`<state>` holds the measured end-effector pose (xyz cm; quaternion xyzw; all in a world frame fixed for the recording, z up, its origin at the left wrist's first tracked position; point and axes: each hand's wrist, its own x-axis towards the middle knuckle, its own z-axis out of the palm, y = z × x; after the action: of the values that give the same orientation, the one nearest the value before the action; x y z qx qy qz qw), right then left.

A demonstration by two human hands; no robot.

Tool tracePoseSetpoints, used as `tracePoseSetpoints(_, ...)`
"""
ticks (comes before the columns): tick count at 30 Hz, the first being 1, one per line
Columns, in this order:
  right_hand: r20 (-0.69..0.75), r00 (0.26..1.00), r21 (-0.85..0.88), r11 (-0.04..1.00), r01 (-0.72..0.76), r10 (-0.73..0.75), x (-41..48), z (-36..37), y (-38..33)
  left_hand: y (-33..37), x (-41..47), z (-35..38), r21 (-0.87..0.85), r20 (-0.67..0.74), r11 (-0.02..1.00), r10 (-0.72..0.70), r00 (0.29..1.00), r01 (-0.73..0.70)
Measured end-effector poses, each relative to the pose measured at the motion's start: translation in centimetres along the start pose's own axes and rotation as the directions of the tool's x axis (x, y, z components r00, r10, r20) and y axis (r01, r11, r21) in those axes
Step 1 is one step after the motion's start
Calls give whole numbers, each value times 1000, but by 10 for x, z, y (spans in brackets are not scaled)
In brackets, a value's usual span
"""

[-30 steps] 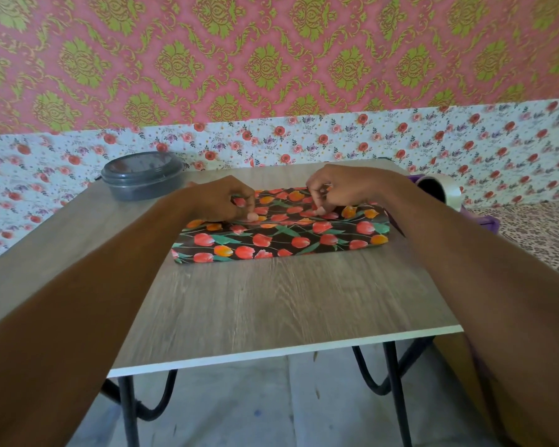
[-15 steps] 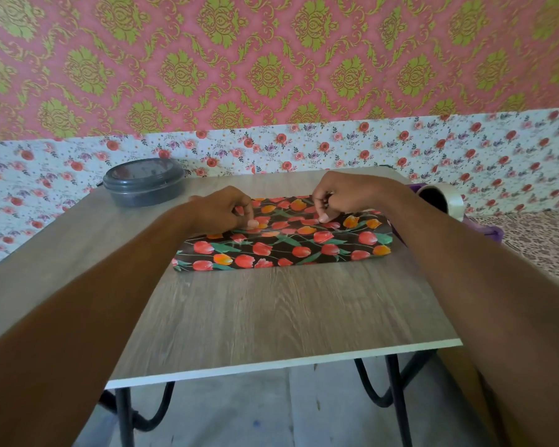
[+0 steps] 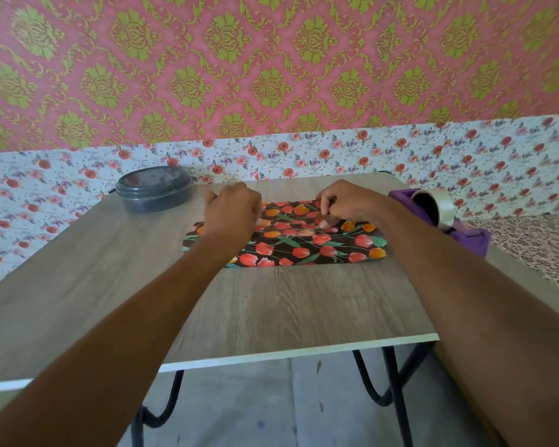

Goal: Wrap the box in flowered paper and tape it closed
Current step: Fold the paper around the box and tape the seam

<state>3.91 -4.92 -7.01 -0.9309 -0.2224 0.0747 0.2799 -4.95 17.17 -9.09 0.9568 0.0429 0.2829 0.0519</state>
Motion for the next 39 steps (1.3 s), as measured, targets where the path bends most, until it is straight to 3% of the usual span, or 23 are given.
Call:
tracePoseSetpoints(4, 6, 1000, 54, 998, -21, 20, -1, 1, 6, 2, -5, 9, -148, 103, 981, -110, 989, 124)
tracePoseSetpoints(8, 18, 1000, 38, 999, -16, 15, -1, 1, 7, -4, 2, 9, -183, 111, 974, -117, 987, 136)
tracePoseSetpoints(10, 26, 999, 51, 998, -20, 19, 1, 0, 5, 2, 2, 5, -183, 64, 980, -65, 996, 76)
tracePoseSetpoints(12, 50, 999, 14, 1000, -18, 18, 1, 1, 1, 14, -6, 1, -246, 34, 965, 107, 994, -95)
tracePoseSetpoints(14, 52, 999, -61, 998, 6, -3, 5, 3, 1, 26, -19, 2, -331, 67, 906, 302, 951, -264)
tracePoseSetpoints(16, 26, 999, -31, 999, -21, 21, 9, 3, 2, 34, -31, 9, -321, 88, 881, 394, 915, -348)
tracePoseSetpoints(18, 15, 999, -2, 1000, -31, 31, 9, -1, 3, 34, -36, 20, -267, 46, 894, 386, 921, -361)
tracePoseSetpoints(22, 65, 998, 88, 996, -29, 23, 3, -8, 10, 34, -39, 29, -321, -27, 880, 362, 932, -351)
tracePoseSetpoints(26, 116, 992, 91, 995, 29, -40, 0, -11, 17, 38, -41, 28, -307, -5, 881, 378, 926, -361)
tracePoseSetpoints(29, -5, 999, 139, 989, 49, -48, -12, -9, 20, 41, -39, 26, -284, 41, 898, 362, 931, -337)
tracePoseSetpoints(32, -196, 978, 81, 993, 91, -74, -33, -11, 18, 44, -38, 22, -251, 122, 917, 349, 929, -311)
tracePoseSetpoints(36, -466, 877, 141, 968, 207, -119, -80, -15, 18, 54, -38, 15, -179, 242, 944, 316, 917, -278)
tracePoseSetpoints(39, -588, 796, 43, 978, 204, -140, -109, -13, 28, 58, -35, 12, -163, 301, 952, 298, 906, -259)
